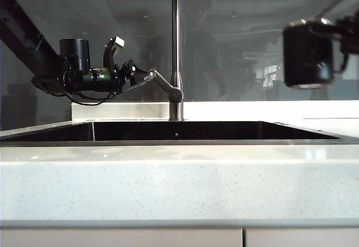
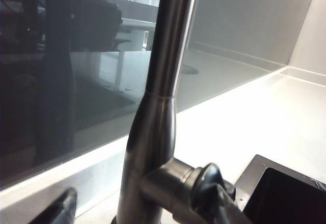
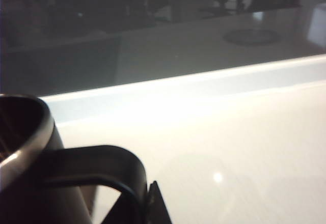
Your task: Pick up the mug next to the sink, go to the faucet to get some water, pour the water into the sink, and finally put the mug back to its place.
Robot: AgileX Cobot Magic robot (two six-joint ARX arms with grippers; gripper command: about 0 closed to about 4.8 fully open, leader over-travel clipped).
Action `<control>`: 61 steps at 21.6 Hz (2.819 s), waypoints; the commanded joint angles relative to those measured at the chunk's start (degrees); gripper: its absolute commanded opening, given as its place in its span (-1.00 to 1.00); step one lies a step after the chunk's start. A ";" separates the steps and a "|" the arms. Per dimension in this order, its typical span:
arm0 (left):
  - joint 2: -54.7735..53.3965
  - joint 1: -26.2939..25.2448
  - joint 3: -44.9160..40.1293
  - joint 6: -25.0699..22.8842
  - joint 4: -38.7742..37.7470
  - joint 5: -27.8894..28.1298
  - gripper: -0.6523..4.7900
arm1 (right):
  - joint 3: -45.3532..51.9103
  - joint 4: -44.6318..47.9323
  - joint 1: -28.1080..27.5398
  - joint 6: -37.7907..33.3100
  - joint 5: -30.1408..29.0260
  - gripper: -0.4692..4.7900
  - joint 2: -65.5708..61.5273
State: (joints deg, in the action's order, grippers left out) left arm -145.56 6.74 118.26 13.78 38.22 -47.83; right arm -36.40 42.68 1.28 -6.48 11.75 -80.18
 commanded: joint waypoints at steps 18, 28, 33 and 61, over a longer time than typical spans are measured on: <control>0.15 -0.04 0.22 0.13 -0.04 0.61 0.48 | 6.86 25.42 -8.48 -2.40 -8.85 -0.84 -16.00; 0.15 -0.04 0.22 0.13 -0.02 0.63 0.48 | 6.86 25.79 -8.50 1.18 -8.94 -0.84 -16.74; 0.15 -0.04 0.22 0.13 -0.02 0.63 0.48 | 6.86 25.79 -8.48 2.23 -8.98 -0.84 -16.74; 0.15 -0.04 0.22 0.15 -0.02 0.61 0.48 | 10.95 24.46 -8.48 2.14 -8.92 -0.44 -12.87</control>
State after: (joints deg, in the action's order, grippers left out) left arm -145.58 6.72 118.26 13.80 37.89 -47.88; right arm -26.17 66.19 -7.20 -4.43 2.76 -93.69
